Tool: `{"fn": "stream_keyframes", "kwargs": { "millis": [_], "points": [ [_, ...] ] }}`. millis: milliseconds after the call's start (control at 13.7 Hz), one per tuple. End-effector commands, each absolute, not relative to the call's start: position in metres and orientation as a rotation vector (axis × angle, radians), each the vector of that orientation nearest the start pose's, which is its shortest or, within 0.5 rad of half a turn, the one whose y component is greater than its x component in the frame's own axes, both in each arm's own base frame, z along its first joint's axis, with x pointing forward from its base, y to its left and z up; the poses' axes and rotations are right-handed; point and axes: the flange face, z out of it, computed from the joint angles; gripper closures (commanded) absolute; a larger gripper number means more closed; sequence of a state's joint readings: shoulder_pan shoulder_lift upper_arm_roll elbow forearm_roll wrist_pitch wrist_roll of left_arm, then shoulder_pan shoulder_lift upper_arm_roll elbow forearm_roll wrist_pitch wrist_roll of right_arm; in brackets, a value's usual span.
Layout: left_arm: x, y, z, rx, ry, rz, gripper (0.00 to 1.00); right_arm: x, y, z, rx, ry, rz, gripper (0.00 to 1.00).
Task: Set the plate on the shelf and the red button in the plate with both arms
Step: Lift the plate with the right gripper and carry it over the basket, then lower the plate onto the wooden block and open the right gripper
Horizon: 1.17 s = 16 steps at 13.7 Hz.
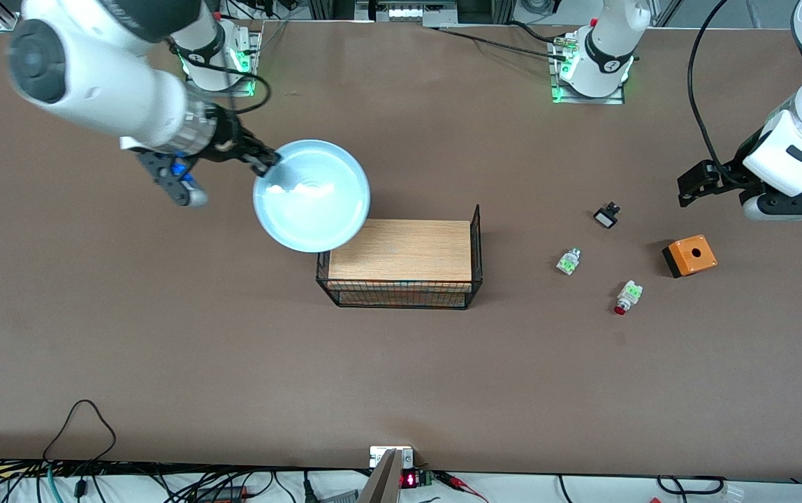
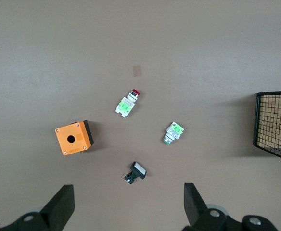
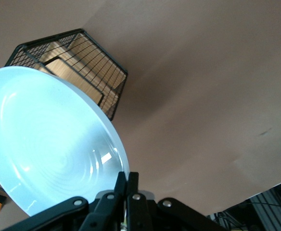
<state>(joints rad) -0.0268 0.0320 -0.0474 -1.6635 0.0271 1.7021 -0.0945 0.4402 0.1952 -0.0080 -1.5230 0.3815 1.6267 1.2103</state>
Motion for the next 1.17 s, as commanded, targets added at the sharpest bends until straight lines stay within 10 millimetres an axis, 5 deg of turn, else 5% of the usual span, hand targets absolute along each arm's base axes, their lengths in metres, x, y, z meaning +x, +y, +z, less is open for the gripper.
{"fn": "stream_keyframes", "kwargs": {
  "millis": [0, 366, 1098],
  "points": [
    [0.575, -0.039, 0.58, -3.129, -0.022, -0.006, 0.0, 0.548, 0.331, 0.54, -2.615, 1.236, 0.482, 1.0],
    [0.575, -0.039, 0.58, -3.129, -0.019, -0.006, 0.0, 0.543, 0.384, 0.516, -2.565, 1.299, 0.435, 1.0],
    [0.574, -0.043, 0.582, -3.128, -0.014, -0.012, 0.0, 0.539, 0.41, 0.459, -2.62, 1.305, 0.465, 1.0]
  ]
}}
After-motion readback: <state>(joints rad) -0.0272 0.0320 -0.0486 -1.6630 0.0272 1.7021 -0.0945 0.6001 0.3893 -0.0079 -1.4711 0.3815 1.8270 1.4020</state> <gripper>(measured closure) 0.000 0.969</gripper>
